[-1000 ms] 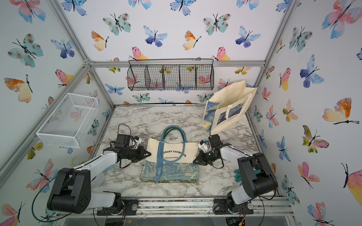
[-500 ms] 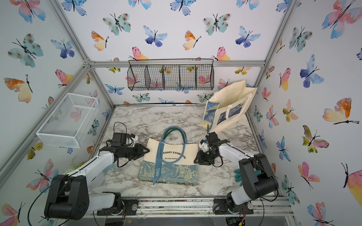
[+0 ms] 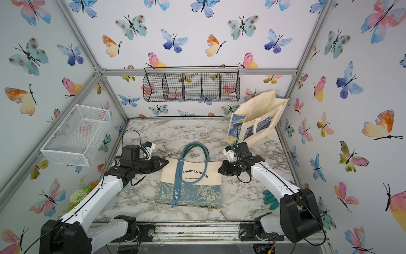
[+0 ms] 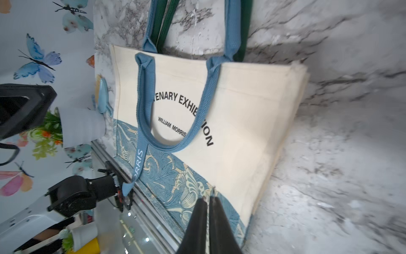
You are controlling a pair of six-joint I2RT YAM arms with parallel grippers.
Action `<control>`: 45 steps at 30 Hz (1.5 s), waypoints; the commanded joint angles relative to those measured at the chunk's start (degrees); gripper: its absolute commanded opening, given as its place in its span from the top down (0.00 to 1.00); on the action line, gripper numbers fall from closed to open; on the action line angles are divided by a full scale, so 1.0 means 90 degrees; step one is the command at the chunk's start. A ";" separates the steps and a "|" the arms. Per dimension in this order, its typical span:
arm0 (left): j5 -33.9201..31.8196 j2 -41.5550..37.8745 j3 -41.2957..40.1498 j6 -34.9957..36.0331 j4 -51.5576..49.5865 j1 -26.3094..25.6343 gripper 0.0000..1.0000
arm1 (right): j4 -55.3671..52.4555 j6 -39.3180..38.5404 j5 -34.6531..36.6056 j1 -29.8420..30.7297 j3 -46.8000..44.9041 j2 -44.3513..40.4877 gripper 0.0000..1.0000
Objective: Put away the canvas bag
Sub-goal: Adjust the canvas bag at the center of the board.
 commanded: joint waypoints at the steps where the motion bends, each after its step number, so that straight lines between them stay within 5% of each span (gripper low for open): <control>1: 0.0341 0.0101 -0.0596 -0.0537 0.0760 -0.0234 1.00 | 0.1093 0.0248 -0.1370 0.0171 -0.0533 0.0392 0.92; 7: 0.0121 0.0463 -0.1694 -0.1107 0.1501 -0.0229 1.00 | 0.2487 0.0632 -0.1698 0.0181 -0.1682 0.1502 0.98; 16: 0.0011 0.1068 -0.2008 -0.1200 0.1757 -0.0239 1.00 | 0.2536 0.0947 -0.1433 0.0313 -0.1433 0.1719 0.97; 34: 0.0427 0.1940 -0.2118 -0.1269 0.2339 -0.0231 1.00 | 0.1510 0.1529 0.0821 0.1088 0.0000 0.2430 0.98; 45: 0.0444 0.1897 -0.2110 -0.1217 0.2307 -0.0236 1.00 | 0.2557 0.1764 -0.0262 0.1275 0.0163 0.3201 0.99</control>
